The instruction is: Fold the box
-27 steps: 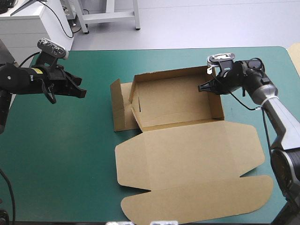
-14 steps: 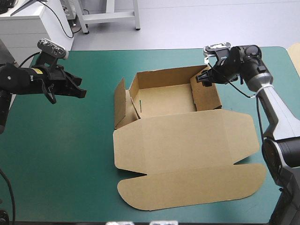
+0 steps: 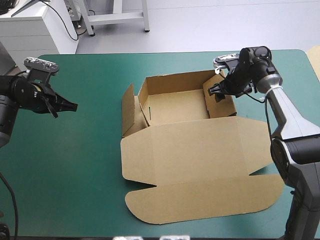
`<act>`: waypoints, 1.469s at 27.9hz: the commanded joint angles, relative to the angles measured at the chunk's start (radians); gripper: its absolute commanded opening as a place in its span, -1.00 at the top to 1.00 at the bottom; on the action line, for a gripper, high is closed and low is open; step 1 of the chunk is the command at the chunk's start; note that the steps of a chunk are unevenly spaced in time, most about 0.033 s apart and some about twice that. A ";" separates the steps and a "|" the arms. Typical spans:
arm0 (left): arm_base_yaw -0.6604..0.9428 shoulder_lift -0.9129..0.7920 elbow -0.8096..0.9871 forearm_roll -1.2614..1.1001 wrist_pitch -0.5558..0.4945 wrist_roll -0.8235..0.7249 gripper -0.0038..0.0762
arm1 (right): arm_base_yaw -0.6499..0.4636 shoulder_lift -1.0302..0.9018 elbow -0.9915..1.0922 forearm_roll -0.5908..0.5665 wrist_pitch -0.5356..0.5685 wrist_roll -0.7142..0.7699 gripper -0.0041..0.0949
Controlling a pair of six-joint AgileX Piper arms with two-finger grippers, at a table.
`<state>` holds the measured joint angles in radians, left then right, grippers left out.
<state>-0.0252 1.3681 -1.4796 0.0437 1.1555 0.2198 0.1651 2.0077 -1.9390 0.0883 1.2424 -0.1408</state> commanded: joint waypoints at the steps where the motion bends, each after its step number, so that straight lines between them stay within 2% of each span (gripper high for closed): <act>1: -0.005 -0.029 0.003 -0.009 -0.037 -0.015 0.92 | 0.000 -0.015 -0.031 -0.004 -0.018 -0.019 -0.43; 2: -0.005 -0.028 0.008 -0.011 -0.035 -0.015 0.92 | 0.000 -0.003 -0.031 -0.004 -0.018 -0.021 -0.39; 6: -0.005 -0.028 0.008 -0.013 -0.025 -0.015 0.92 | 0.000 0.016 -0.031 -0.004 -0.022 -0.021 0.22; 13: -0.005 -0.028 0.008 -0.017 -0.025 -0.015 0.92 | 0.000 0.016 -0.031 -0.005 -0.018 -0.021 0.94; 19: -0.005 -0.019 0.008 -0.017 -0.029 -0.015 0.92 | -0.006 0.004 -0.031 0.000 0.003 -0.034 0.96; 26: -0.005 0.042 0.010 -0.013 -0.070 -0.015 0.92 | -0.087 -0.106 -0.031 0.175 0.003 -0.102 0.96; 30: -0.003 0.112 0.010 -0.013 -0.075 -0.008 0.92 | -0.125 -0.178 -0.031 0.229 0.003 -0.138 0.96; 32: 0.005 0.144 0.010 -0.033 -0.120 -0.008 0.92 | -0.145 -0.213 -0.031 0.259 0.003 -0.159 0.96; 34: 0.030 0.165 0.010 -0.143 -0.178 0.012 0.90 | -0.160 -0.244 -0.031 0.297 0.003 -0.166 0.96; 36: 0.069 0.182 0.010 -0.352 -0.210 0.104 0.87 | -0.172 -0.269 -0.031 0.315 0.003 -0.168 0.96; 38: 0.115 0.203 0.010 -0.574 -0.203 0.247 0.86 | -0.187 -0.290 -0.031 0.324 0.003 -0.176 0.96; 41: 0.167 0.243 0.010 -0.775 -0.162 0.363 0.86 | -0.205 -0.309 -0.031 0.329 0.003 -0.181 0.96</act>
<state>0.1054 1.6243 -1.4434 -0.5085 1.0009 0.4764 -0.0163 1.7713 -1.9418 0.3643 1.2477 -0.3138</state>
